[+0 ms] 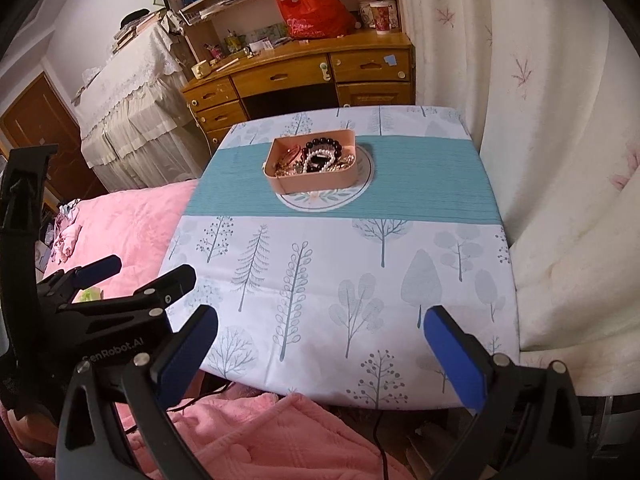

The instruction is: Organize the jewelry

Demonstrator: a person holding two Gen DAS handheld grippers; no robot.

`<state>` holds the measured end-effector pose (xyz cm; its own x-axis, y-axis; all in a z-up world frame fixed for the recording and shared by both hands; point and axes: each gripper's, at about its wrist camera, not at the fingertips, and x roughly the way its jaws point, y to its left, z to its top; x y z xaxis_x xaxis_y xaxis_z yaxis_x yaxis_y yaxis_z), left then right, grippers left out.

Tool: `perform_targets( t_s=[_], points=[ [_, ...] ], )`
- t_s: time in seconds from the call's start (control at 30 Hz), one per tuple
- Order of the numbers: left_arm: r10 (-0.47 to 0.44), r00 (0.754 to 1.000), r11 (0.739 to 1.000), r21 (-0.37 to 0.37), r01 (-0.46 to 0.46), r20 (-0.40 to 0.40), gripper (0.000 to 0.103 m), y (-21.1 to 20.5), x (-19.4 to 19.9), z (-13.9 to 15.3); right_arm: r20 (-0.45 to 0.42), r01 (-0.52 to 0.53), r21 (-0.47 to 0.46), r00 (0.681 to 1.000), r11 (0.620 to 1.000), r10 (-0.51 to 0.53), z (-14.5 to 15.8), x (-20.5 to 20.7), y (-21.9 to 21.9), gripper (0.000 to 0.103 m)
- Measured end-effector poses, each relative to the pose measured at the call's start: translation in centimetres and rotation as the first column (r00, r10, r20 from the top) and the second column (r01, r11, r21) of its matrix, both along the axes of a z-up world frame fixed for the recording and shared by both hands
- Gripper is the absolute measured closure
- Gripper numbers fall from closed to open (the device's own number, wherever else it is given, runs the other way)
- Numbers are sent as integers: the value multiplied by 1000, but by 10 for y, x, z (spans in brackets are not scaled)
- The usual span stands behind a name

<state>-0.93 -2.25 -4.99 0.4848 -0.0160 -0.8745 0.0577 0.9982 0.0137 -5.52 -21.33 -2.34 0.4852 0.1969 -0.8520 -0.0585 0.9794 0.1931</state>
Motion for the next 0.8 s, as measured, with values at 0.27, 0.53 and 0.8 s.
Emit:
perform_targets(
  t_s=[0.27, 0.53, 0.8],
  points=[
    [-8, 1000, 1000, 8, 8, 10, 1, -8, 0, -1, -3, 26, 1, 1000, 1000, -26, -2, -1, -8, 0],
    [-10, 1000, 1000, 26, 10, 23, 1, -11, 2, 3, -6, 26, 7, 1000, 1000, -26, -3, 2, -8, 0],
    [-15, 1000, 1000, 25, 14, 28, 1, -13, 4, 5, -11, 17, 1, 1000, 1000, -17, -3, 5, -6, 0]
  ],
)
